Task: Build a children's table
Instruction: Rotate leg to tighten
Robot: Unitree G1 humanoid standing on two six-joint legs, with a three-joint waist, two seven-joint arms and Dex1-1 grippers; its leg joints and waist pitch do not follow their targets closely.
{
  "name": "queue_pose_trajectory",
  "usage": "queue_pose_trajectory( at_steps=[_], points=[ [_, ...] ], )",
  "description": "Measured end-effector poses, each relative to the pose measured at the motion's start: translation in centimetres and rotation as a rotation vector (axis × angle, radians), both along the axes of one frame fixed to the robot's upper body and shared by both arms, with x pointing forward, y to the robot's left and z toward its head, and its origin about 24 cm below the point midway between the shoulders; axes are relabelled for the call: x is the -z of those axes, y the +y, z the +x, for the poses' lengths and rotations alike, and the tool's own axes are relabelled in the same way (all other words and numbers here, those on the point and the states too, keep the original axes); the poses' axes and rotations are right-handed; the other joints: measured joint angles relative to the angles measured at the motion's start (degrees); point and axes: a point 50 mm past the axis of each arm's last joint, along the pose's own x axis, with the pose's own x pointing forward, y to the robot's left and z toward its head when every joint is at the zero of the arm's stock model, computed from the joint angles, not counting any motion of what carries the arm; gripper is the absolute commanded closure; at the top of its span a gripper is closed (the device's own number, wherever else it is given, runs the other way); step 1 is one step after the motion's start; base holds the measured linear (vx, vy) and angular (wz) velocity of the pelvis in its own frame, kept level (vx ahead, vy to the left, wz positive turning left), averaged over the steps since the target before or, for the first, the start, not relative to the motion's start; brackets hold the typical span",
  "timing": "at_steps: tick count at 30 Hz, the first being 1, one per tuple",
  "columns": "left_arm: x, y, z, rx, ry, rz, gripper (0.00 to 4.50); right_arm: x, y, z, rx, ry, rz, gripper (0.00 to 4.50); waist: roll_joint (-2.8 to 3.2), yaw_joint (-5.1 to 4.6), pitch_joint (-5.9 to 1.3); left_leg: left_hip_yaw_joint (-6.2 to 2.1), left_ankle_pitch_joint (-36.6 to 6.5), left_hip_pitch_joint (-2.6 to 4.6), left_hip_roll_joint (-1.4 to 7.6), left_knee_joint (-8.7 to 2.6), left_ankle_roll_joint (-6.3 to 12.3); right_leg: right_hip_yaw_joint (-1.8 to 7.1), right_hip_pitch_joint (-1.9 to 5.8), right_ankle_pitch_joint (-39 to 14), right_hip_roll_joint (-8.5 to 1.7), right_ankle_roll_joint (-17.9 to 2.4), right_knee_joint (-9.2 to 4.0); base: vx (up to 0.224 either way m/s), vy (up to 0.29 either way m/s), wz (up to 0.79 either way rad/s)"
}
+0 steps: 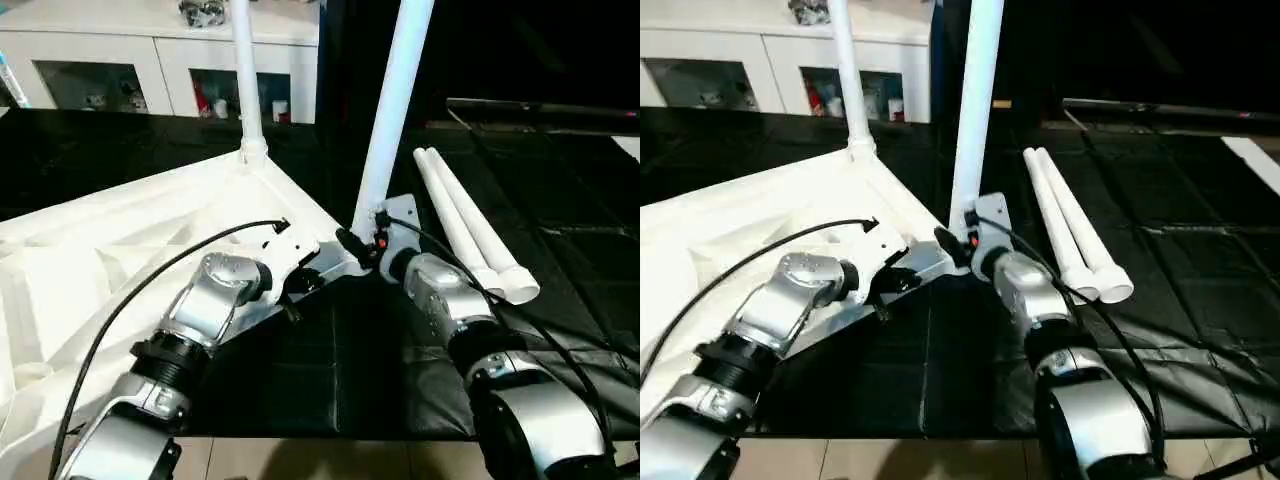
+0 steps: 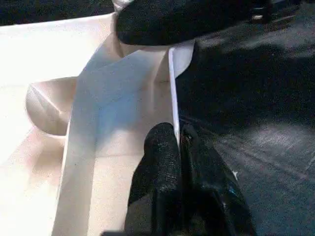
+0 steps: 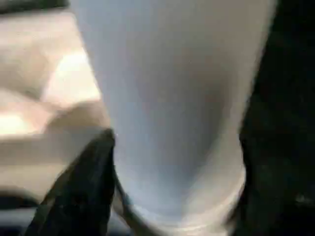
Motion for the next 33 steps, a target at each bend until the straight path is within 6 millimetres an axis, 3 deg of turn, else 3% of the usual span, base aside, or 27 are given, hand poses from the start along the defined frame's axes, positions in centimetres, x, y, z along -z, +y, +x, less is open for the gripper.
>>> queue_pose_trajectory(
  at_steps=[4, 5, 6, 12, 15, 19, 22, 28, 33],
  points=[
    [-0.3, 0.5, 0.1, 0.082, -0.019, 0.010, 4.50, 0.7, -1.4, -1.1, -0.065, -0.018, 0.021, 0.58, 0.03, 0.43, 0.01, 0.03, 0.00, -0.48, 0.02, 0.01, 0.00, 0.00, -0.46, 0.03, 0.02, -0.04, 0.01, 0.000, 0.000, 0.00],
    [-0.3, 0.5, 0.1, 0.099, -0.022, 0.011, 4.50, 0.7, -1.8, -1.2, -0.078, -0.025, 0.023, 0.58, 0.03, 0.50, 0.01, 0.03, -0.01, -0.51, 0.03, 0.01, 0.00, -0.02, -0.49, 0.03, 0.02, -0.04, 0.01, 0.000, 0.000, 0.00],
    [-0.3, 0.6, 0.0, 0.125, -0.021, 0.010, 4.50, 0.6, -2.3, -1.5, -0.105, -0.038, 0.018, 0.31, 0.04, 0.70, 0.02, 0.03, -0.02, -0.57, 0.03, 0.02, -0.01, -0.03, -0.52, 0.00, 0.02, -0.06, 0.01, 0.000, 0.000, 0.00],
    [-0.5, 1.8, -0.2, 0.267, -0.024, 0.045, 4.50, 0.5, -5.8, -3.5, -0.271, -0.062, -0.011, 0.09, 0.15, 1.44, 0.09, 0.06, -0.04, -0.64, 0.03, 0.09, 0.02, -0.04, -0.52, 0.00, 0.01, -0.09, -0.05, 0.000, 0.000, 0.00],
    [-0.5, 2.7, -0.2, 0.293, -0.014, 0.066, 4.50, -0.3, -7.4, -3.9, -0.335, -0.072, -0.035, 0.09, 0.18, 1.52, 0.11, 0.08, -0.03, -0.50, 0.07, 0.12, 0.02, -0.04, -0.48, 0.02, 0.01, -0.11, 0.05, 0.000, 0.000, 0.00],
    [-0.5, 3.2, -0.3, 0.366, -0.020, 0.081, 4.50, -1.7, -8.1, -4.7, -0.529, -0.071, -0.094, 0.09, 0.21, 1.75, 0.13, 0.09, -0.03, -0.46, 0.09, 0.10, 0.02, -0.05, -0.48, 0.00, 0.02, -0.09, 0.10, 0.000, 0.000, 0.00],
    [-0.7, 3.7, -0.5, 0.409, -0.013, 0.094, 4.50, -2.2, -8.0, -4.8, -0.578, -0.079, -0.111, 0.09, 0.20, 1.90, 0.12, 0.10, -0.03, -0.46, 0.11, 0.11, 0.02, -0.06, -0.48, 0.00, 0.03, -0.09, 0.11, 0.000, 0.000, 0.00],
    [-0.8, 3.7, -1.0, 0.517, 0.001, 0.120, 4.50, -2.5, -5.9, -4.2, -0.665, -0.086, -0.116, 0.09, 0.20, 2.34, 0.12, 0.10, -0.03, -0.50, 0.09, 0.21, 0.01, -0.05, -0.46, 0.01, 0.00, -0.10, 0.12, 0.000, 0.000, 0.00],
    [-0.8, 3.3, -1.2, 0.578, -0.002, 0.126, 4.50, -2.5, -4.8, -4.3, -0.739, -0.052, -0.082, 0.09, 0.19, 3.53, 0.12, 0.11, -0.04, -0.50, 0.09, 0.32, 0.02, -0.04, -0.42, 0.01, -0.01, -0.10, 0.17, 0.000, 0.000, 0.00]
  ],
)
